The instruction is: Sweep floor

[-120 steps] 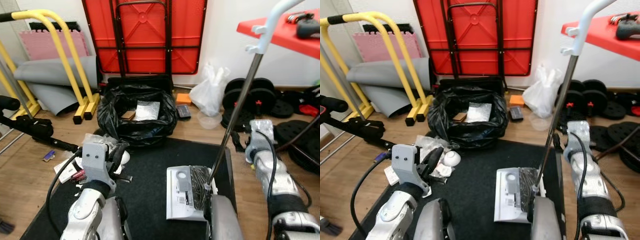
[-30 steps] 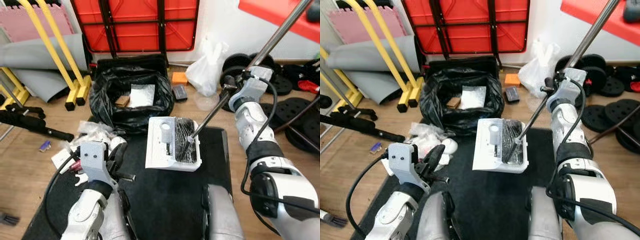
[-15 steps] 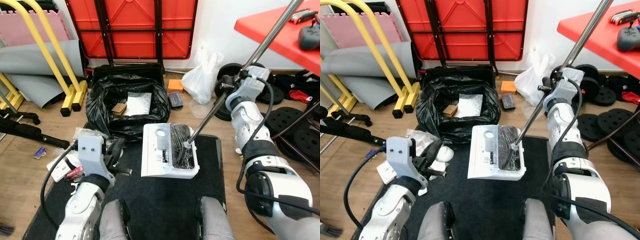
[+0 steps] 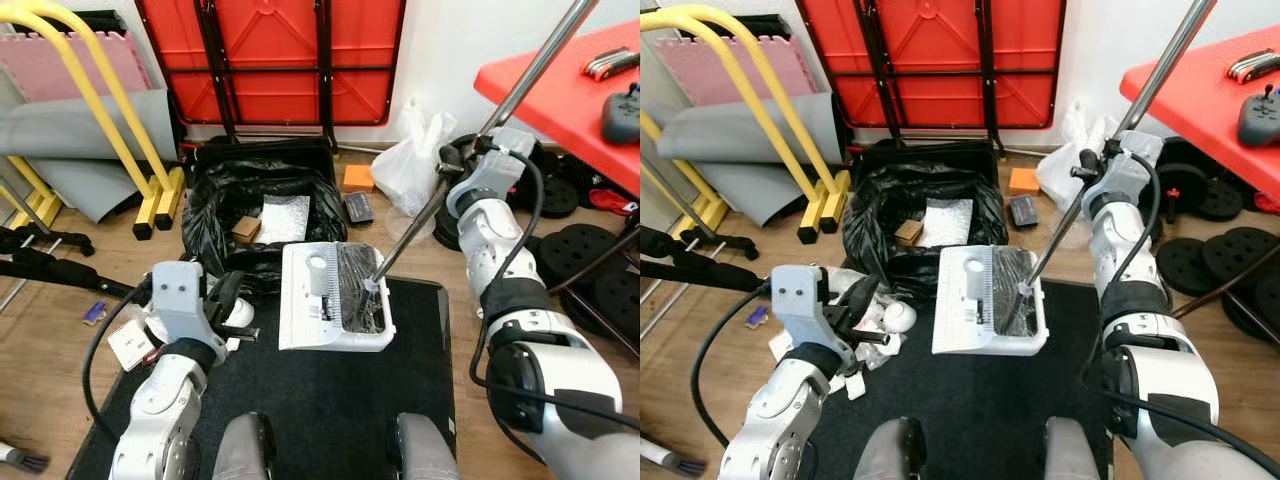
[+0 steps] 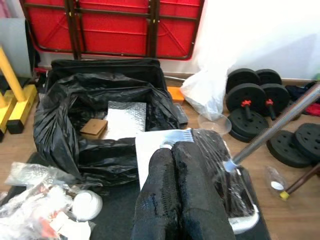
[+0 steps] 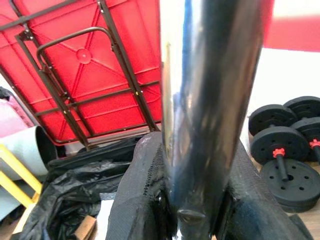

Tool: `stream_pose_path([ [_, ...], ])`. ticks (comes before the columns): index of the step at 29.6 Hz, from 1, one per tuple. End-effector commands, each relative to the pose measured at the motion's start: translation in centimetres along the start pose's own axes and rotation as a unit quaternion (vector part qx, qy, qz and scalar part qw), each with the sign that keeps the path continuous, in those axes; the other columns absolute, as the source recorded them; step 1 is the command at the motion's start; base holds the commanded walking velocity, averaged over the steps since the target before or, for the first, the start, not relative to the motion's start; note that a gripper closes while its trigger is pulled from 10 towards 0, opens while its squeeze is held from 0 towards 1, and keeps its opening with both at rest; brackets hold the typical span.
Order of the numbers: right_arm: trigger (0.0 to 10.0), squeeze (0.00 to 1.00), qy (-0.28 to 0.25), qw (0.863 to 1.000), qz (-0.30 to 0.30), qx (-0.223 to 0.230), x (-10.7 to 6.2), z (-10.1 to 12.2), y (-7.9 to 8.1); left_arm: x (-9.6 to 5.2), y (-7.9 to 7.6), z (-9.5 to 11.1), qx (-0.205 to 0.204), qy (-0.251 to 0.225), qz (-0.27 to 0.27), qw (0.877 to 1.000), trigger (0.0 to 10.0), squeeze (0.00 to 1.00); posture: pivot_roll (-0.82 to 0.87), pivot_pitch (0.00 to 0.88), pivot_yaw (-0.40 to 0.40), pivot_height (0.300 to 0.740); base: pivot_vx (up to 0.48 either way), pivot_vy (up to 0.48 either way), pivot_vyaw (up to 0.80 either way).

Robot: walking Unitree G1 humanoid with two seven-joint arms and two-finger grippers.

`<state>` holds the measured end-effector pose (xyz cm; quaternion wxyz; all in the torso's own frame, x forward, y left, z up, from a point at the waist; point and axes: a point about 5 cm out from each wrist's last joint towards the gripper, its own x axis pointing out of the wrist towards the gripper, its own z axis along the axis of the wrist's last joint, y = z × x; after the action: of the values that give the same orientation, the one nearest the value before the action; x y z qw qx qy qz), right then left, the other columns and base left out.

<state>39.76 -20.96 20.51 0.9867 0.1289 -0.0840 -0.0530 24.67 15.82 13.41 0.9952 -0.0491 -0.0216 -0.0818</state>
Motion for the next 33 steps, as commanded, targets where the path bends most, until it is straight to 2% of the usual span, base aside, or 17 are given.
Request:
stream_pose_path([
  [1, 10.0, 0.0, -0.037, 0.999, 0.018, 0.017, 0.4, 1.7, 1.1, -0.2, 0.6, -0.6, -0.004, 0.014, 0.034, 0.999, 10.0, 0.0, -0.07, 0.0, -0.012, 0.675, 0.0, 0.0, 0.0],
  [8, 10.0, 0.0, -0.036, 0.999, 0.026, 0.016, -0.1, 1.3, 1.4, -0.2, 0.7, -0.5, -0.002, 0.011, 0.035, 0.999, 10.0, 0.0, -0.07, 0.0, -0.011, 0.7, 0.0, 0.0, 0.0],
  [20, 10.0, 0.0, -0.033, 0.999, 0.022, 0.016, -1.1, 1.0, 0.6, -0.1, 0.9, -0.3, 0.014, 0.004, 0.034, 0.999, 10.0, 0.0, -0.07, 0.0, -0.008, 0.74, 0.0, 0.0, 0.0],
  [33, 10.0, 0.0, -0.003, 1.0, 0.022, 0.001, -4.1, -0.4, -0.3, 0.1, 1.4, 0.0, 0.027, -0.008, 0.052, 0.998, 10.0, 0.0, -0.08, 0.0, -0.019, 0.74, 0.0, 0.0, 0.0],
])
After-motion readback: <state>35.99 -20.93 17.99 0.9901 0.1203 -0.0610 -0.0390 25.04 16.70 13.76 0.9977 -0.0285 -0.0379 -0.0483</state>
